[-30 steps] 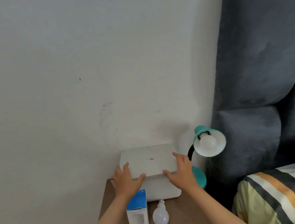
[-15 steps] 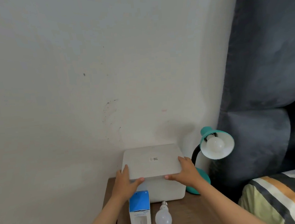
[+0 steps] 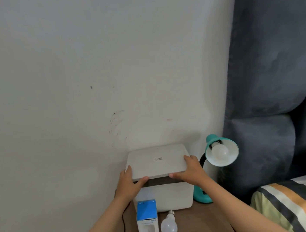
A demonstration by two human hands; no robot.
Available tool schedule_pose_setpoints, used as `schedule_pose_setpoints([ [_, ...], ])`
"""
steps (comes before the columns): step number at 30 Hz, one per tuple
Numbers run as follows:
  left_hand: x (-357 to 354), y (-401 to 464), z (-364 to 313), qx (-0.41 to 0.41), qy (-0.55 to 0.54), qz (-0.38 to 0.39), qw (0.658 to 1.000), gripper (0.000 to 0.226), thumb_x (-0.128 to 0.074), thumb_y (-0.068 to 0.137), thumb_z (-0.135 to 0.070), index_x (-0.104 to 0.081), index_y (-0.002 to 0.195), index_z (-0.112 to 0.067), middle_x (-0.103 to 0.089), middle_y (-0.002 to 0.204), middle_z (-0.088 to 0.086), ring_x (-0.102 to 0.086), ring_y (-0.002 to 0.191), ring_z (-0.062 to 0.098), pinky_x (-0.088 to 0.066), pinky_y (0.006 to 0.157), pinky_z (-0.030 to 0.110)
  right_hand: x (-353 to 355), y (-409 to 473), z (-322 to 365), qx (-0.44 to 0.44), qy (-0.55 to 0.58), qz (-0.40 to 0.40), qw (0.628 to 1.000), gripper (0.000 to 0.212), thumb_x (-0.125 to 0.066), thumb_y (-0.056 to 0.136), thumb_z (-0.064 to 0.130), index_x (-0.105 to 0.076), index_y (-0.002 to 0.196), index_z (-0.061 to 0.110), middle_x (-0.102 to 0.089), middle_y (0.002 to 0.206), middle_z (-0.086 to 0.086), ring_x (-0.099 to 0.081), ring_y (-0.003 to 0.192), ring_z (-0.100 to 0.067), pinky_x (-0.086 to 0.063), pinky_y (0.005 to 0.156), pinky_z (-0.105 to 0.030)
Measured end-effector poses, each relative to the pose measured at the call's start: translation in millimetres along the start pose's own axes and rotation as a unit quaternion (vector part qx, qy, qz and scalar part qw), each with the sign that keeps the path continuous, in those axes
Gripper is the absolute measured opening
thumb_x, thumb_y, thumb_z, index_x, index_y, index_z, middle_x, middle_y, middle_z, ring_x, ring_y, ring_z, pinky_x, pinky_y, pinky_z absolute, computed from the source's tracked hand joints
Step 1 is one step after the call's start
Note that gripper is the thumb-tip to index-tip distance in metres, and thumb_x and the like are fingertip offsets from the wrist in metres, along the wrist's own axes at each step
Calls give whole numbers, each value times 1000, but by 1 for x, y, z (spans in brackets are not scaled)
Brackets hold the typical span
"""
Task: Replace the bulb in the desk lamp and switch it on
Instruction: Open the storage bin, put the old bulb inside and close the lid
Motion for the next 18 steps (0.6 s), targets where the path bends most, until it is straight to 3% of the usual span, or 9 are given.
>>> schedule_pose_setpoints([
  [3, 8, -12, -6, -23, -16, -22, 999, 86, -69, 78, -42, -22, 144, -12, -34, 142, 10, -39, 126, 22, -36, 101, 29, 6, -16, 6, 13, 7, -14, 1000, 93, -80, 60, 52, -36, 133, 14, -33, 130, -5, -38, 119, -18, -36, 102, -30],
  [7, 12, -52, -2, -33, -22, -48, 998, 96, -71, 71, -51, -22, 145, -16, -22, 154, 5, -23, 140, 20, -28, 114, 39, 13, -56, 6, 31, 4, -42, 999, 102, -78, 57, 58, -32, 137, 15, -30, 138, -4, -35, 127, -21, -35, 108, -36],
  [11, 2, -119, 8, -34, -11, -88, 995, 96, -73, 64, -56, -33, 141, -15, -35, 148, 3, -33, 135, 18, -34, 111, 39, 11, -115, -10, 31, -16, -39, 999, 111, -78, 56, 59, -24, 143, 14, -21, 147, -4, -27, 135, -21, -31, 113, -40],
  [18, -47, -238, 38, 4, 8, -75, 997, 96, -76, 58, -58, -39, 137, -18, -36, 144, 0, -29, 132, 15, -31, 110, 35, -7, -232, -71, 39, -27, -17, 999, 116, -62, 51, 79, -23, 143, 20, -17, 141, 10, -22, 125, -2, -20, 107, -18],
])
Point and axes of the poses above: each hand's wrist, its own y-axis towards the middle knuckle, its own x-axis out of the back of the hand, z = x × y, the point moved 2 cm from there along y, towards the middle knuckle
